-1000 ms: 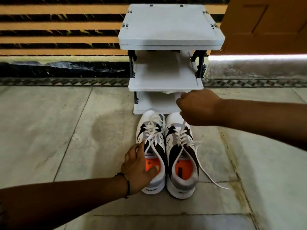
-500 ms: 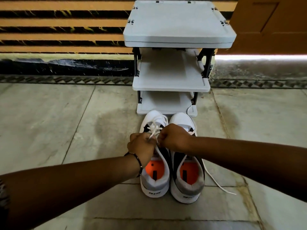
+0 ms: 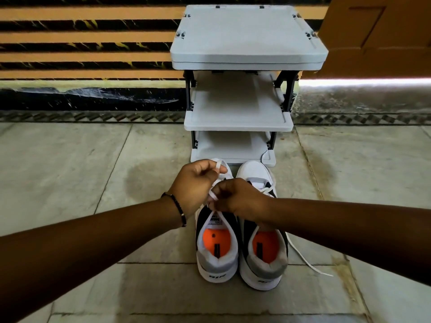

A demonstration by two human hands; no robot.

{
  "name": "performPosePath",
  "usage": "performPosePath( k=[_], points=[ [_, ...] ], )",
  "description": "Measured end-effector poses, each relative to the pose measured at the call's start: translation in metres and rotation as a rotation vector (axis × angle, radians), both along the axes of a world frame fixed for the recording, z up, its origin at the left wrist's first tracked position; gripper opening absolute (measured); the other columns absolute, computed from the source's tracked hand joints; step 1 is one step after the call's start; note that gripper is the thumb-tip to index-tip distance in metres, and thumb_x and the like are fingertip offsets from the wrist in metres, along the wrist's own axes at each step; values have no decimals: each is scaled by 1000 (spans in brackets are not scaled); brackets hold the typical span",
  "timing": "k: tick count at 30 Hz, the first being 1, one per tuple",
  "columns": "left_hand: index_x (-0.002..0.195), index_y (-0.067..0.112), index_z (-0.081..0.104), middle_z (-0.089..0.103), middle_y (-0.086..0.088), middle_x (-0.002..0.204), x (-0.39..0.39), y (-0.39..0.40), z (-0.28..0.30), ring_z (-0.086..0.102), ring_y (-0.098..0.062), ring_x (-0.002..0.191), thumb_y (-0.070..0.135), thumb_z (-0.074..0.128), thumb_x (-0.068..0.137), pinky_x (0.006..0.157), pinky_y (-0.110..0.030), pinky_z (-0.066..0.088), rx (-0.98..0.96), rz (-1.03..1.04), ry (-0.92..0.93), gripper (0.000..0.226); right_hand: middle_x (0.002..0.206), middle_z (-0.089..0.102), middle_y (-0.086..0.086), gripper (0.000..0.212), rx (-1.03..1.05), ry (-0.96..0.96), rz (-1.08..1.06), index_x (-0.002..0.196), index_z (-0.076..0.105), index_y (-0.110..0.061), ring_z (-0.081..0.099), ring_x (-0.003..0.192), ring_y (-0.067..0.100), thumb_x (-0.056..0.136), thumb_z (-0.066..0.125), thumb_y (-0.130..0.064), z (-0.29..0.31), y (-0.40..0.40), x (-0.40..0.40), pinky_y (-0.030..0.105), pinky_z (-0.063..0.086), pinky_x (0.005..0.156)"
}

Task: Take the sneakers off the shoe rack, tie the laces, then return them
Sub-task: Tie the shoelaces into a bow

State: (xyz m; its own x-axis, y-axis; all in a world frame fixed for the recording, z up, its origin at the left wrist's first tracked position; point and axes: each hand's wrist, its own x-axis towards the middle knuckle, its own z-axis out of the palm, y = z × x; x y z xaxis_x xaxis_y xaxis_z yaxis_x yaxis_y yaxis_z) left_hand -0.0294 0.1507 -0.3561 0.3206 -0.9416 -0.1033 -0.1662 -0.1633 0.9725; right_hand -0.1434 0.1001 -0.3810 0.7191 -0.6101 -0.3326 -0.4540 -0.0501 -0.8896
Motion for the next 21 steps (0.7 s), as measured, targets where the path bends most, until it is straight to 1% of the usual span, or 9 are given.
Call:
performPosePath(
  k=[4, 7, 10, 11, 13, 15, 17, 19, 21],
  points=[
    [82, 15, 63, 63, 4, 90, 3, -2, 14, 58, 11, 58, 9, 43, 93, 53, -2, 42, -24, -130, -33, 23, 71, 59, 0, 24, 145, -88, 16, 103, 60, -9, 55, 66, 12, 79, 68, -9, 15, -1, 1, 22, 44, 63],
    [87, 17, 64, 63, 5, 89, 5, -4, 21, 59, 7, 72, 16, 42, 93, 62, -7, 46, -3, -216, -51, 23, 92, 61, 16, 23, 68, -134, -14, 107, 59, -2, 58, 76, 18, 85, 60, -10, 26, -1, 4, 29, 48, 69],
    [95, 7, 63, 61, -2, 84, 5, -4, 24, 57, -15, 79, 16, 41, 94, 67, -14, 48, -32, -216, -75, 24, 83, 61, 26, 15, -49, -133, -77, 92, 61, 2, 57, 70, 25, 86, 57, -11, 33, 0, 5, 46, 50, 69],
    [92, 8, 63, 61, -2, 83, 5, -4, 25, 57, -18, 80, 15, 40, 94, 64, -13, 48, -51, -199, -104, 24, 72, 58, 20, 15, -101, -108, -89, 82, 61, 0, 55, 66, 23, 87, 58, -14, 35, 1, 4, 45, 48, 67],
    [84, 16, 60, 60, 0, 84, 6, -4, 26, 57, -19, 81, 15, 39, 95, 60, -8, 47, -90, -155, -160, 24, 59, 50, 3, 18, -175, -58, -100, 71, 57, -9, 48, 57, 17, 86, 60, -19, 37, 0, 3, 31, 42, 61],
    [83, 18, 59, 59, 1, 84, 6, -3, 29, 55, -13, 80, 18, 38, 95, 62, -4, 45, -113, -143, -210, 24, 60, 51, -8, 8, -213, -63, -70, 80, 58, -16, 49, 56, 8, 84, 63, -22, 42, -1, 3, 22, 38, 57],
    [85, 18, 59, 60, 5, 85, 5, -3, 33, 55, -7, 82, 20, 39, 95, 71, -12, 44, -138, -165, -272, 22, 52, 50, -15, 10, -266, -74, -61, 79, 55, -23, 48, 51, -2, 83, 64, -22, 51, -2, 2, 12, 34, 51],
    [86, 17, 59, 60, 8, 84, 5, -3, 36, 54, -3, 80, 21, 40, 94, 77, -20, 42, -176, -180, -297, 21, 42, 47, -11, 25, -326, -94, -70, 66, 46, -30, 45, 43, -1, 85, 61, -23, 58, -2, 2, 11, 30, 45],
    [86, 15, 60, 62, 5, 86, 5, -2, 39, 57, -8, 81, 25, 40, 94, 78, -25, 45, -218, -168, -277, 23, 48, 43, -9, 28, -325, -127, -122, 62, 46, -31, 42, 48, 5, 88, 58, -26, 62, -4, 1, 18, 32, 50]
  ],
)
